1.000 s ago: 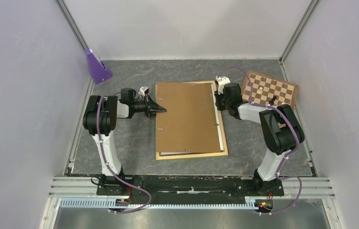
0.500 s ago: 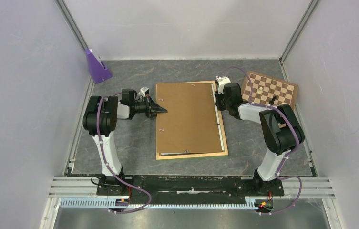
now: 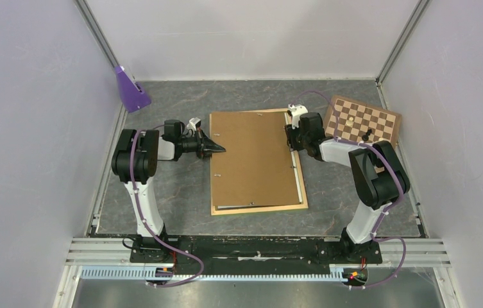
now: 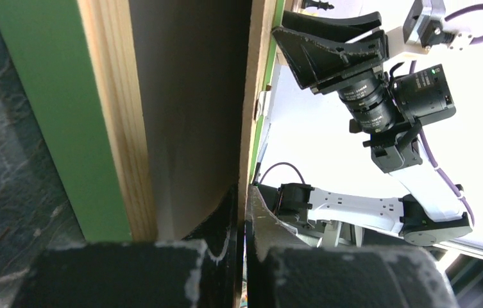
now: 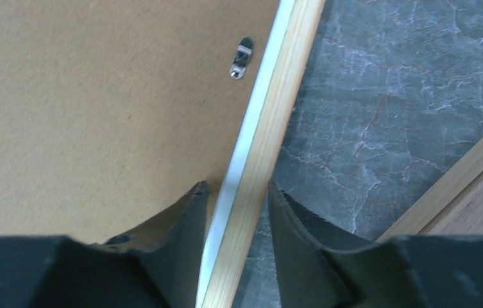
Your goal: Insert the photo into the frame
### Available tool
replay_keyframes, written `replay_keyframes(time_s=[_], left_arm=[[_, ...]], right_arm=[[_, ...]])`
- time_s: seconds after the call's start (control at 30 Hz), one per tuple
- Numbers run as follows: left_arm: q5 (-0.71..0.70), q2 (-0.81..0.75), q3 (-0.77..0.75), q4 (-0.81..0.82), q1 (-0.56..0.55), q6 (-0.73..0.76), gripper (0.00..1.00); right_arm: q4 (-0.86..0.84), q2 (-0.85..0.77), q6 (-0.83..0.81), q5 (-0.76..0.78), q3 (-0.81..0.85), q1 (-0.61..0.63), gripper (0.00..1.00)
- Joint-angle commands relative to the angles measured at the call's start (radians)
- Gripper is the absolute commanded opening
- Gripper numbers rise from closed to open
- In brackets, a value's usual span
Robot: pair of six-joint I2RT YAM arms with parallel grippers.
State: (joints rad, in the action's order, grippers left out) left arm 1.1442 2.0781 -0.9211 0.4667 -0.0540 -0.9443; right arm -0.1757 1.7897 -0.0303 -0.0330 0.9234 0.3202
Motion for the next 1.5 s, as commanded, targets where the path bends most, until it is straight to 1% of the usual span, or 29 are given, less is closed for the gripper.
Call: replay_keyframes(time_s=[0.0, 0.03, 0.13, 0.47, 0.83, 1.33, 1.37, 1.47], left_arm=[[-0.174, -0.030, -0.016, -0.085, -0.005, 0.000, 0.02], [-0.176, -0.032, -0.019, -0.094, -0.004, 0.007, 0.02], [-0.179, -0.038, -0.022, -0.105, -0.005, 0.016, 0.02], [-0.178, -0.040, -0.033, -0.136, -0.006, 0.043, 0.02], [-0.185, -0.040, -0.036, -0.157, -0.004, 0.063, 0.02], [-0.220, -0.047, -0.028, -0.165, -0.004, 0.065, 0.02], [-0.221, -0.046, -0.028, -0.165, -0.003, 0.065, 0.02], [-0.228, -0.044, -0.027, -0.168, -0.002, 0.067, 0.03]], right_arm=[[0.047, -0.072, -0.057, -0.013, 0.011, 0.016, 0.46], [0.056, -0.085, -0.073, -0.008, 0.007, 0.016, 0.48], [0.072, -0.123, -0.119, 0.005, -0.015, 0.017, 0.49], [0.093, -0.201, -0.220, 0.048, -0.145, 0.029, 0.45], [0.108, -0.192, -0.227, 0.043, -0.195, 0.057, 0.42], [0.170, -0.264, -0.229, 0.036, -0.261, 0.069, 0.38], [0.172, -0.265, -0.228, 0.007, -0.264, 0.069, 0.38], [0.186, -0.265, -0.226, -0.012, -0.261, 0.071, 0.37]])
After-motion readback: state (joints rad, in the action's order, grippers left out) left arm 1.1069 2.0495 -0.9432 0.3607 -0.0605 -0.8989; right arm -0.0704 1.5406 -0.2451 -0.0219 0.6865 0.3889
